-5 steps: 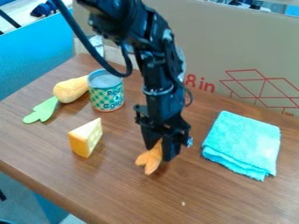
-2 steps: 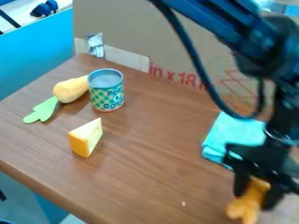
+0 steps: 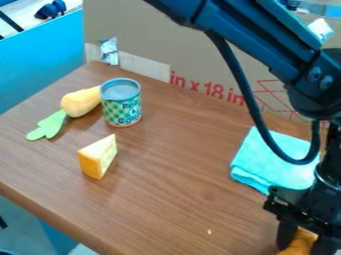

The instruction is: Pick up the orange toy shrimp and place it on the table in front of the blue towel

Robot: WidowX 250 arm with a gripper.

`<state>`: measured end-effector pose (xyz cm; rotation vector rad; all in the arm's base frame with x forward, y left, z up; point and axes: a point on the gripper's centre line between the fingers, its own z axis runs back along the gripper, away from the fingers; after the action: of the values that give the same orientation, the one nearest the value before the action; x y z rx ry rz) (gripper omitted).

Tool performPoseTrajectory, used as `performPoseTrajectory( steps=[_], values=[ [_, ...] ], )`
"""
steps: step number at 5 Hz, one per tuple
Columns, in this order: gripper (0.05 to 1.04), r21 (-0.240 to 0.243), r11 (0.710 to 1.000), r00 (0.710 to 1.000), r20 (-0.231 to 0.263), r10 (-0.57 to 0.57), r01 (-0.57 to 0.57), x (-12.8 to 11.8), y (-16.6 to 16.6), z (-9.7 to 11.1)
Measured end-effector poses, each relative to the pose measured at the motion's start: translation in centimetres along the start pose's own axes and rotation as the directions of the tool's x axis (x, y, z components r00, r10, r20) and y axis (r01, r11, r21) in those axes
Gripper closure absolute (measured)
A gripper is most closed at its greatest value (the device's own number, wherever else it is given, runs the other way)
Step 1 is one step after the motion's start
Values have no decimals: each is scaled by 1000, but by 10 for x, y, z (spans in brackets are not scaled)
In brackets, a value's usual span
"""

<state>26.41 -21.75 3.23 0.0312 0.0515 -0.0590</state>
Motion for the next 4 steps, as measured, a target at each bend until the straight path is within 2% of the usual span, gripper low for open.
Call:
performPoseTrajectory(
  steps=[1, 2, 3, 4],
  values=[
    [506, -9, 999, 999, 10, 40, -40, 4, 7, -4],
    [209, -112, 987, 992, 34, 123, -119, 1, 23, -7],
    [72, -231, 955, 970, 116, 215, -184, -3, 24, 4],
    [75, -365, 914, 957, 155, 246, -176, -1, 21, 28]
  ],
)
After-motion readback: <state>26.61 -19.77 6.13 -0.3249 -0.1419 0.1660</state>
